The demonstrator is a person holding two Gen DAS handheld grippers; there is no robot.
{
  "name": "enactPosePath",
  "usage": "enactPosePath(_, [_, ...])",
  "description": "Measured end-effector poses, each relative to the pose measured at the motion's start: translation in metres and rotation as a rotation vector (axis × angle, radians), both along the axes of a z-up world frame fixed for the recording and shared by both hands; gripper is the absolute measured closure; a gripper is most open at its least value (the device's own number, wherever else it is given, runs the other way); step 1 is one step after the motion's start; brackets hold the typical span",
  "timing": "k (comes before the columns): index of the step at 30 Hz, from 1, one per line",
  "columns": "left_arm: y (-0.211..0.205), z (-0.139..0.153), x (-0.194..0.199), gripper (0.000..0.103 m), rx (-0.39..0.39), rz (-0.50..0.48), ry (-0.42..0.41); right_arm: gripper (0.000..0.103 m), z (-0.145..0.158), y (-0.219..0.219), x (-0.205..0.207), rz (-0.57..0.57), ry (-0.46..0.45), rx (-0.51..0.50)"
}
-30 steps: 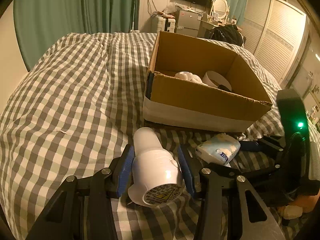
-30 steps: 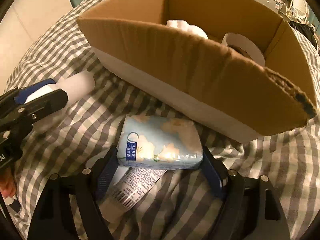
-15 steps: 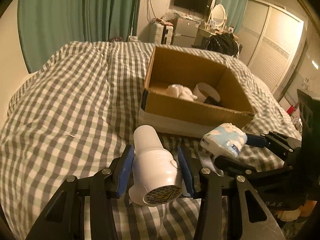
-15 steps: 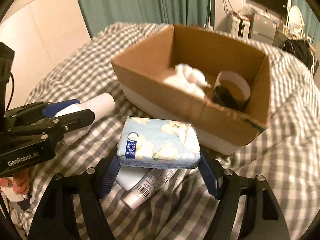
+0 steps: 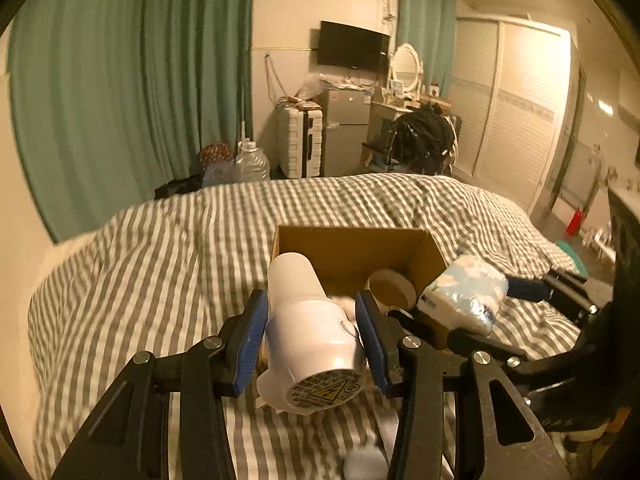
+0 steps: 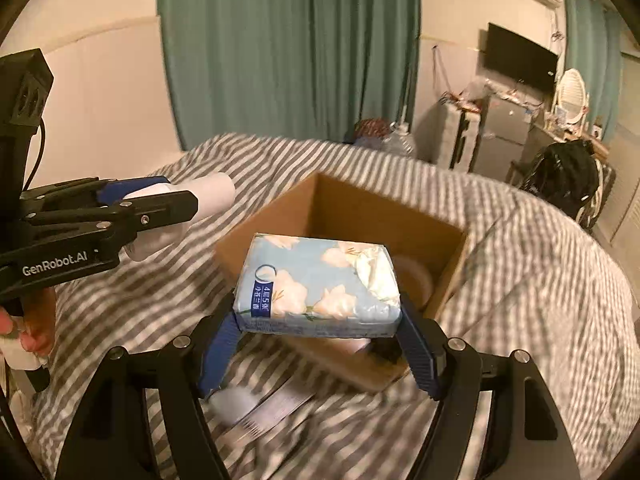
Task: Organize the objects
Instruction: 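Drop the hair dryer into the box with the left gripper while the right drops the tissue pack in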
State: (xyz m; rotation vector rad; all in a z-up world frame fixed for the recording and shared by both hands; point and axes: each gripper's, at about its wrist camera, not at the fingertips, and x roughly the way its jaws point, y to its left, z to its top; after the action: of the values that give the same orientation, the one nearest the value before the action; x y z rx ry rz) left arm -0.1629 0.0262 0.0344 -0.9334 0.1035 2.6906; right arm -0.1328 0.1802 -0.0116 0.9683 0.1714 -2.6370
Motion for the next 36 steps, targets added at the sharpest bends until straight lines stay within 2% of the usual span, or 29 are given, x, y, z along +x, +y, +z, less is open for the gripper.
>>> enactPosePath(6, [0.03,-0.023,-0.051,0.057,-0.025,-0.086,-0.014,0.03,-0.003,0.03,-0.055,-0.051,-0.061,-0.098])
enactPosePath(8, [0.042,-0.043,-0.067,0.057,-0.053,-0.145,-0.021,0.03,-0.005,0.037,-0.068,-0.061,-0.089,-0.123])
enactPosePath(10, [0.046,-0.063,-0.08,0.056,-0.058,-0.173,-0.067,0.03,-0.013,0.039,-0.082,-0.049,-0.129,-0.15])
enactPosePath(13, [0.045,-0.077,-0.086,0.057,-0.045,-0.189,-0.08,0.03,-0.022,0.041,-0.099,-0.061,-0.157,-0.163])
enactPosePath(19, [0.046,-0.072,-0.076,0.055,-0.063,-0.222,-0.015,0.027,-0.035,0.051,-0.116,-0.076,-0.211,-0.275])
enactPosePath(22, [0.05,-0.068,-0.072,0.044,-0.096,-0.217,-0.006,0.025,-0.032,0.058,-0.115,-0.099,-0.193,-0.277])
enactPosePath(24, [0.049,-0.067,-0.062,0.028,-0.118,-0.194,0.003,0.025,-0.025,0.061,-0.107,-0.121,-0.168,-0.263])
enactPosePath(26, [0.044,-0.062,-0.051,0.023,-0.116,-0.171,0.013,0.025,-0.016,0.065,-0.096,-0.131,-0.136,-0.26])
enactPosePath(28, [0.038,-0.057,-0.037,0.022,-0.102,-0.148,0.008,0.025,-0.008,0.067,-0.086,-0.141,-0.102,-0.236])
enactPosePath(32, [0.022,-0.051,-0.013,0.013,-0.081,-0.081,-0.008,0.025,0.009,0.066,-0.053,-0.179,-0.038,-0.149])
enactPosePath(36, [0.005,-0.054,0.006,0.012,-0.072,0.0,-0.047,0.025,0.022,0.057,-0.024,-0.184,-0.008,-0.106])
